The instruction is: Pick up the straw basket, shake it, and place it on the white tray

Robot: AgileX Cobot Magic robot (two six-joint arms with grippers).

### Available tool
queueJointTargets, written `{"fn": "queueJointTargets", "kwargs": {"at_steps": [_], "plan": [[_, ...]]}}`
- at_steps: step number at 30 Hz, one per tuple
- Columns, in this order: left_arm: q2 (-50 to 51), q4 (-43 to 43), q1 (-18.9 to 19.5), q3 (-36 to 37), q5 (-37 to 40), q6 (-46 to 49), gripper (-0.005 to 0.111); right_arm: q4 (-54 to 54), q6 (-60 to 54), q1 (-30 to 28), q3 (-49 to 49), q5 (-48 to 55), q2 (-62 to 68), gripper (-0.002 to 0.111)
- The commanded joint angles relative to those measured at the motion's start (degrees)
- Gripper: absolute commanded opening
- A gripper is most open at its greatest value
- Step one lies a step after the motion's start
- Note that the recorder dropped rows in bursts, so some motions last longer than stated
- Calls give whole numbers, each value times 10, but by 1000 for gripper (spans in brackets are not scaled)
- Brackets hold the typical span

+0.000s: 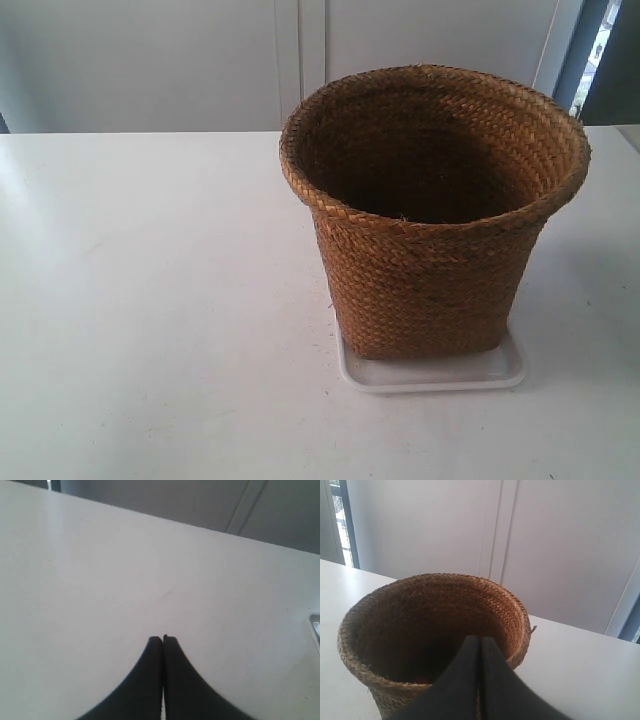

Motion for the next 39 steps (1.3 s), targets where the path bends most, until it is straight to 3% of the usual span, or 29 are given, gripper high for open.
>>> {"fn": "queueJointTargets", "kwargs": {"at_steps": [1,5,11,17,22,25,33,39], "plan": [[-3,-65,28,22,-22,103,0,-2,-4,-1,3,-1,-2,0],[-3,-64,28,71,-38,114,0,-2,-4,-1,3,-1,-2,0],[-12,-64,28,240,-253,116,0,-2,-4,-1,3,0,-2,0],[-12,-61,28,328,-343,119,0,-2,-4,-1,3,-1,-2,0],[-26,-61,28,351,-350,119,0,-2,-4,-1,3,-1,-2,0],[-49,-61,28,351,-314,119,0,-2,-4,-1,3,-1,-2,0],[-164,-61,28,351,-302,119,0,-2,-4,-1,3,-1,-2,0],[-164,-61,27,351,-320,119,0,-2,-4,-1,3,-1,-4,0]]}}
